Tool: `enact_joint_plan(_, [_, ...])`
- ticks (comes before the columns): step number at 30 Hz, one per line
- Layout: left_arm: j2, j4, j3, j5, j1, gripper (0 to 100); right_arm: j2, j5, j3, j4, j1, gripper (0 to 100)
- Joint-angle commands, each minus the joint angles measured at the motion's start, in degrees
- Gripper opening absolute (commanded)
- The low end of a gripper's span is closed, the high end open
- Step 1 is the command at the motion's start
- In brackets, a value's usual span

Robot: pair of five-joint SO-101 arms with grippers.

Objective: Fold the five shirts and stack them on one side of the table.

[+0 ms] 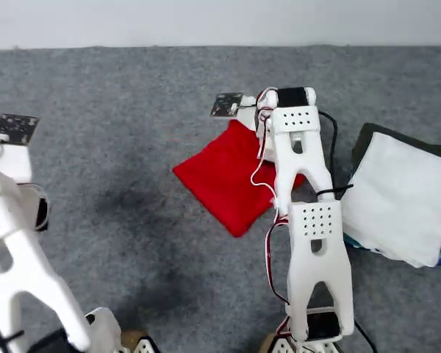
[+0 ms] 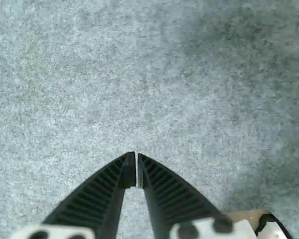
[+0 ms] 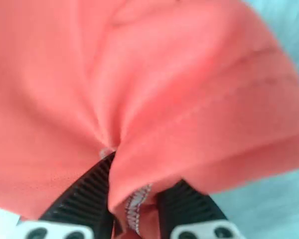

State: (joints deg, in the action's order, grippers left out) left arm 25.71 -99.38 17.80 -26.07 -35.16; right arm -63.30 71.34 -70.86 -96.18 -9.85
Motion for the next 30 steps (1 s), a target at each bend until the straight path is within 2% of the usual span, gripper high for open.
enact_joint_plan(1, [6.3, -1.1, 3.1, -0.3, 2.4, 2, -1.1, 11.4, -7.1, 2.7, -2.2, 1.0])
enact_joint_plan(7, [11.9, -1.1, 7.4, -0.3, 2.3, 2, -6.4, 11.4, -14.4, 2.9, -5.9, 1.8])
enact_joint_plan(9, [13.0, -1.1, 8.0, -0.3, 2.3, 2, -7.3, 7.8, -17.6, 2.6, -5.8, 6.4])
enact_joint_plan(11, [14.0, -1.1, 8.7, -0.3, 2.3, 2, -7.9, 1.1, -21.2, 2.7, -5.5, 14.9])
enact_joint_plan(13, [14.4, -1.1, 9.3, -0.3, 2.3, 2, -7.8, -9.0, -24.8, 2.5, -5.4, 22.5])
enact_joint_plan(15, [14.7, -1.1, 10.2, -0.3, 2.3, 2, -7.0, -19.4, -25.8, 1.6, -5.8, 25.9])
enact_joint_plan(23, [14.9, -1.1, 11.5, -0.3, 2.2, 2, 1.0, -49.1, -25.5, -6.5, -8.7, 26.0])
enact_joint_plan(28, [14.9, -1.1, 11.6, -0.3, 2.2, 2, 4.8, -73.6, -25.4, -6.7, -8.7, 26.0])
enact_joint_plan(30, [14.9, -1.1, 11.6, -0.3, 2.2, 2, 5.8, -79.6, -25.4, -6.9, -8.8, 26.1])
